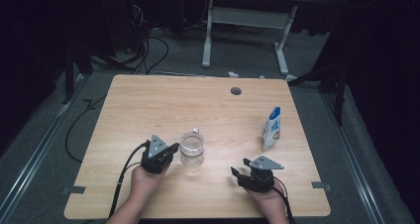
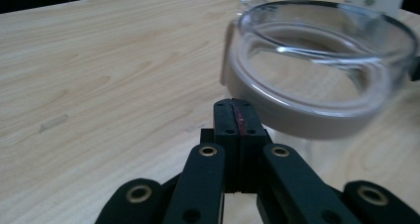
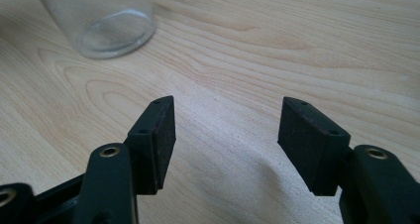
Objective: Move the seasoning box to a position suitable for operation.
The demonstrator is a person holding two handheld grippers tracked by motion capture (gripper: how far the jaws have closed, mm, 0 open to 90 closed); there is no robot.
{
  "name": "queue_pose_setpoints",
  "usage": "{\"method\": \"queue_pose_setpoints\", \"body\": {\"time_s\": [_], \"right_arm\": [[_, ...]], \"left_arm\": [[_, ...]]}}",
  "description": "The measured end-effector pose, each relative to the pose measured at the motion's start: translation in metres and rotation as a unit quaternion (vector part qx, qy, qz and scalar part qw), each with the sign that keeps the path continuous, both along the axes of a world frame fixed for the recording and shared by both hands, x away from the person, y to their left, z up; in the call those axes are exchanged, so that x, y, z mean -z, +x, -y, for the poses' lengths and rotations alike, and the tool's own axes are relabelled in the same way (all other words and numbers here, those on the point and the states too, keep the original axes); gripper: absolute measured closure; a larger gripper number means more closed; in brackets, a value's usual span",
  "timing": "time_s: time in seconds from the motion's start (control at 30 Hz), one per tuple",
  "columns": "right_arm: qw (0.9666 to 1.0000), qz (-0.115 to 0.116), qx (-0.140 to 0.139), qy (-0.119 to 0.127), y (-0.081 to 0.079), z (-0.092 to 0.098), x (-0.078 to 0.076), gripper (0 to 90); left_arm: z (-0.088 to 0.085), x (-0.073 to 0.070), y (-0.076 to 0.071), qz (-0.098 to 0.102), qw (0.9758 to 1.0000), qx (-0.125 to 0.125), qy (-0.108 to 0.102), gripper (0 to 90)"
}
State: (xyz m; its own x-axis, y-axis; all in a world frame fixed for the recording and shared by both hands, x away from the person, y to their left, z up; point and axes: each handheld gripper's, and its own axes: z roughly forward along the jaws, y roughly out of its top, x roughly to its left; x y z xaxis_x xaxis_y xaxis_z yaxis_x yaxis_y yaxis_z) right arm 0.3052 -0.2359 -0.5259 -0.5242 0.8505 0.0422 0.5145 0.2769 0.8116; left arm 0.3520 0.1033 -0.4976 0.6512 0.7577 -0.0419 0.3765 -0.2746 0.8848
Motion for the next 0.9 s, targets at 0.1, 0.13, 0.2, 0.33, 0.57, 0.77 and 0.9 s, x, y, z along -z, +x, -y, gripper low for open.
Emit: {"method": "queue_pose_setpoints", "body": {"time_s": [0.1, 0.13, 0.2, 0.33, 0.57, 0.77, 0.9], "right_arm": [[1.0, 0.0, 0.003, 0.002, -0.001, 0.0, 0.0, 40.0], [1.0, 0.002, 0.001, 0.004, -0.001, 0.0, 0.0, 41.1], [1.0, 0.002, 0.001, 0.005, -0.001, 0.0, 0.0, 41.9], [1.0, 0.002, 0.002, 0.004, 0.0, 0.0, 0.0, 45.4], [1.0, 0.003, 0.004, 0.002, 0.0, 0.002, 0.0, 45.9], [1.0, 0.004, 0.006, 0.003, 0.0, 0.004, 0.0, 45.0], [1.0, 0.004, 0.007, 0.004, 0.0, 0.005, -0.001, 45.0]], "left_arm": [[0.001, -0.001, -0.007, 0.003, 1.0, 0.005, 0.003, 89.9], [0.001, -0.001, -0.009, 0.005, 1.0, 0.004, 0.005, 89.8], [0.001, -0.002, -0.007, 0.009, 0.9999, -0.005, 0.009, 89.8], [0.001, -0.003, 0.015, 0.007, 0.9996, -0.021, 0.017, 89.7], [0.011, -0.009, 0.046, 0.001, 0.9999, -0.011, 0.012, 90.0], [0.015, -0.009, 0.04, 0.003, 0.9999, -0.003, 0.011, 90.0], [0.014, -0.009, 0.035, 0.004, 0.9999, -0.004, 0.011, 90.0]]}}
